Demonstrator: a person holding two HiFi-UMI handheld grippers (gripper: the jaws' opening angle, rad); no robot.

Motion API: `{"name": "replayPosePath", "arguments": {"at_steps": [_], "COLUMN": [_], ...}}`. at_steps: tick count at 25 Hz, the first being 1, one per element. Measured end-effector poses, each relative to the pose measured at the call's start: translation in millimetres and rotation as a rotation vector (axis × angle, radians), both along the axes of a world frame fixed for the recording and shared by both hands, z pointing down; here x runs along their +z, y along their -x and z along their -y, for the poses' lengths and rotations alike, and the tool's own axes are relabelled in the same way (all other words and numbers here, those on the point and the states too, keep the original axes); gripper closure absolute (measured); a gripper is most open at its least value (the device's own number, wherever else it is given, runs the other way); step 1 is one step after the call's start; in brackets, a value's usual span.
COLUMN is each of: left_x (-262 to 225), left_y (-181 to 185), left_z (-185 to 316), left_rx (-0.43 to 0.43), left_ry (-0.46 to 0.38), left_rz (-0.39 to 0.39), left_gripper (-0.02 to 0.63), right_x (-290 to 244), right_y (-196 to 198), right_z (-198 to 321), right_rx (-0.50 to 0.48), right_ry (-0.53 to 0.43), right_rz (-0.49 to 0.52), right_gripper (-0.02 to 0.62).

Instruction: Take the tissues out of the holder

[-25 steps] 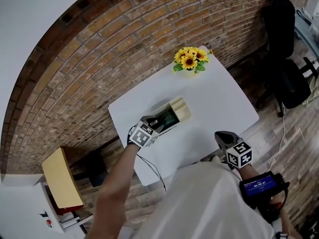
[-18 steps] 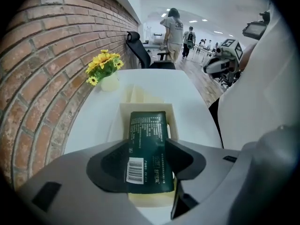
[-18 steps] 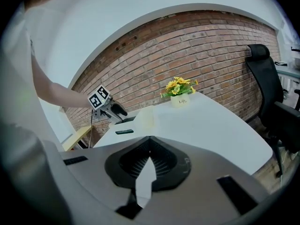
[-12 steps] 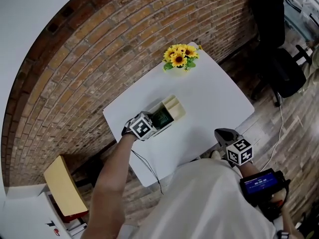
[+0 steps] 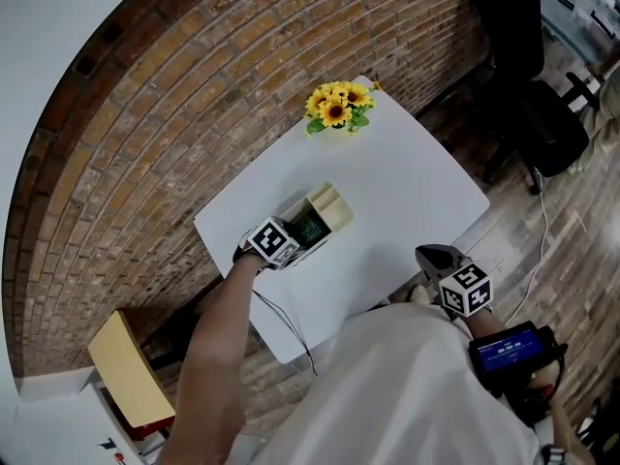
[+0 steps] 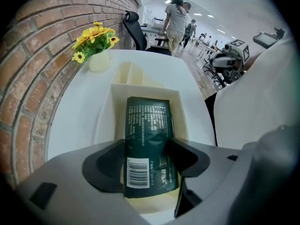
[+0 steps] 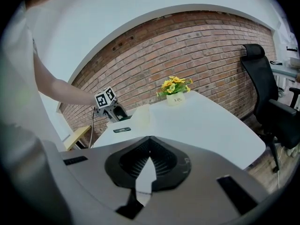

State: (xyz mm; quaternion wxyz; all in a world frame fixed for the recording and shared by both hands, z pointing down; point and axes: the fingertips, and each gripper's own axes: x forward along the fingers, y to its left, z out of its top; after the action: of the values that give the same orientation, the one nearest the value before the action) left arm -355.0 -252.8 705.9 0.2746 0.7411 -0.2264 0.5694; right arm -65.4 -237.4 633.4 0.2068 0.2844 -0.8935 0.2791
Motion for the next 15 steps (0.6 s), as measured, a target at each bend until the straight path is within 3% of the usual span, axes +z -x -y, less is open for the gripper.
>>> {"name": "replayPosePath", "arguments": {"at_steps": [9, 15], "left_x": [-3.2, -19.7], "left_y": [-1.0, 5.8], "left_z": [-1.5, 0.0], "left_rx": [-0.024, -0.109], "left_ry": [0.011, -0.064], "left_rz": [0.031, 0.056], "left_gripper": [0.370, 0.376], "right_x": [1.8, 0.3], "right_y": [-16.2, -16.2], "right_z": [1.1, 4.0], "right_rx": [0.029, 0.015], "right_ry": [0.003, -0.002], "right_rz": [-0.007, 0.007], "right_gripper": [0.589, 0.589]}}
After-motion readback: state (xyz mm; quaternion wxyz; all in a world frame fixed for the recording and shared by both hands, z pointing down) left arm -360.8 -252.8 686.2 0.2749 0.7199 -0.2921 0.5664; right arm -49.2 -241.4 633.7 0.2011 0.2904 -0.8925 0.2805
